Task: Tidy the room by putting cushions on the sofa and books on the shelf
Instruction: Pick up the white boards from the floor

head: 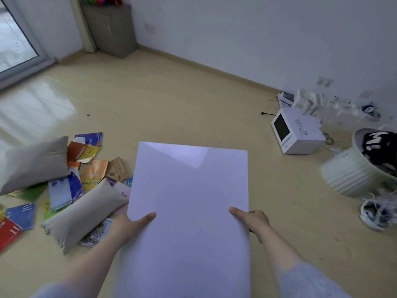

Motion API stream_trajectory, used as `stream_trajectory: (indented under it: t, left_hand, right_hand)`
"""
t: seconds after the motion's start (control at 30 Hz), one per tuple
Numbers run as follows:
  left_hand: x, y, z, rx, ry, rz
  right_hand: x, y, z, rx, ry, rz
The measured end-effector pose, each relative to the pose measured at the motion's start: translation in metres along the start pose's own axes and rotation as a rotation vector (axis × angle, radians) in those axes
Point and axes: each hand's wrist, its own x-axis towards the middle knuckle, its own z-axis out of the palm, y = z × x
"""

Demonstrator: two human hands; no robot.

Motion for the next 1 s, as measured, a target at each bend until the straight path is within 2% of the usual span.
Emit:
stream_trajectory:
  t: [0.2,0.4,0.6,0.73,1.0]
  left_hand:
    - [-0.002,0.073,0.07,-0.092,0.128,0.029]
    - [0.016,0.14,0.098,-0.03,0.169,0.072]
    - [0.051,0.183,0.113,-0.028,0.156,0.004]
    - [0.107,0.212,0.118,0.087,0.148,-0.072]
    - [0.206,0.311,0.092,0.112,0.12,-0.171]
  right_hand:
    - [0.068,-0.051,-0.08,-0.061,-0.052,-0.075]
    - [0.118,-0.074,-0.127,-0.088,-0.086,-0.118]
    - [0.166,-0.114,-0.139,-0.171,-0.106,-0.123]
    - [0.217,-0.151,-0.14,-0.222,-0.129,-0.126]
    - [0.291,-0.283,-0.141,-0.252,-0.137,-0.126]
